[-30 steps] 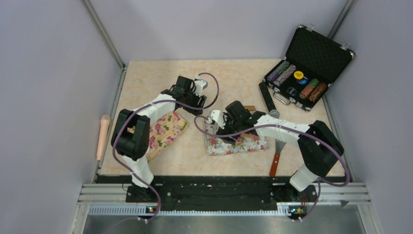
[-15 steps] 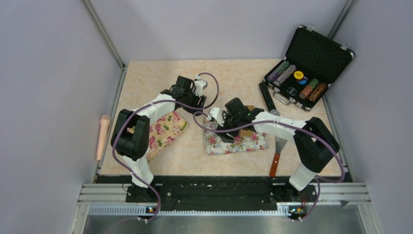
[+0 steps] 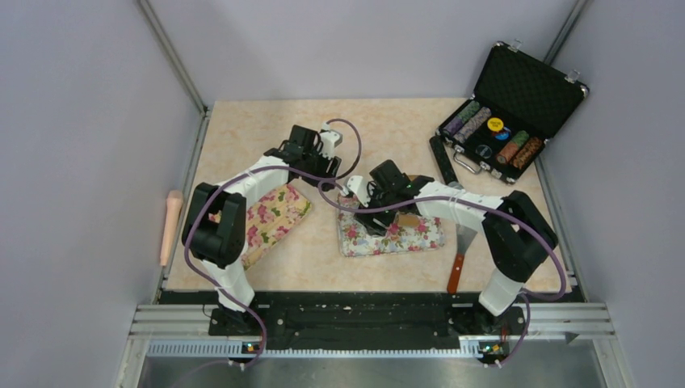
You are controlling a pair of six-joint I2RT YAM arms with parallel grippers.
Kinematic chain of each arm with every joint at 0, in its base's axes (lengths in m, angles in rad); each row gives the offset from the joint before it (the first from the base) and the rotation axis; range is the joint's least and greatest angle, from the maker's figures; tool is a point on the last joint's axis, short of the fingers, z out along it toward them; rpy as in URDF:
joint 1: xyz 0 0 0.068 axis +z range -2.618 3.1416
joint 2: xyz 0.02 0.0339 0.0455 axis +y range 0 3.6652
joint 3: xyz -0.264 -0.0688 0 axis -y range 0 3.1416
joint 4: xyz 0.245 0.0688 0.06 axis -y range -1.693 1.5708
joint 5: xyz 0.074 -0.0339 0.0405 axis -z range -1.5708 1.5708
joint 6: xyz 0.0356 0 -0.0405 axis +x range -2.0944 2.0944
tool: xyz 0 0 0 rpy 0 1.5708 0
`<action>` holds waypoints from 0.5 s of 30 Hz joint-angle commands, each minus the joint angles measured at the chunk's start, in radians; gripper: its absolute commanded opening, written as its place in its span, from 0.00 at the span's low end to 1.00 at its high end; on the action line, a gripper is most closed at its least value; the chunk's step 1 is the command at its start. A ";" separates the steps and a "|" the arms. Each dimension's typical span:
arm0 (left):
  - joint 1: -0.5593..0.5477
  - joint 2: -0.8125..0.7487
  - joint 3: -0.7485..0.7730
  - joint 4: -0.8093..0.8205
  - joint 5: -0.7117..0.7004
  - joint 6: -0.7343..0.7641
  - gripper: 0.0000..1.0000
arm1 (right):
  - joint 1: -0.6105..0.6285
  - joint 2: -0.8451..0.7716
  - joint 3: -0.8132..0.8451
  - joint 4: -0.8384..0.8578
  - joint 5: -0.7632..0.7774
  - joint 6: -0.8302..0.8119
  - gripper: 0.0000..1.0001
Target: Roll out the dumpling wrappers from the dough
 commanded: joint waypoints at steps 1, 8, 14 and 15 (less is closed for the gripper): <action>0.005 -0.051 -0.007 0.036 0.021 -0.010 0.63 | -0.022 0.092 -0.038 -0.096 0.127 0.024 0.41; 0.006 -0.053 -0.007 0.040 0.021 -0.012 0.63 | -0.025 0.056 -0.105 -0.061 0.155 0.027 0.43; 0.006 -0.052 -0.004 0.034 0.020 -0.016 0.63 | -0.027 0.069 -0.109 -0.049 0.192 0.057 0.43; 0.006 -0.054 -0.004 0.034 0.019 -0.016 0.63 | -0.027 0.077 -0.108 -0.050 0.203 0.067 0.43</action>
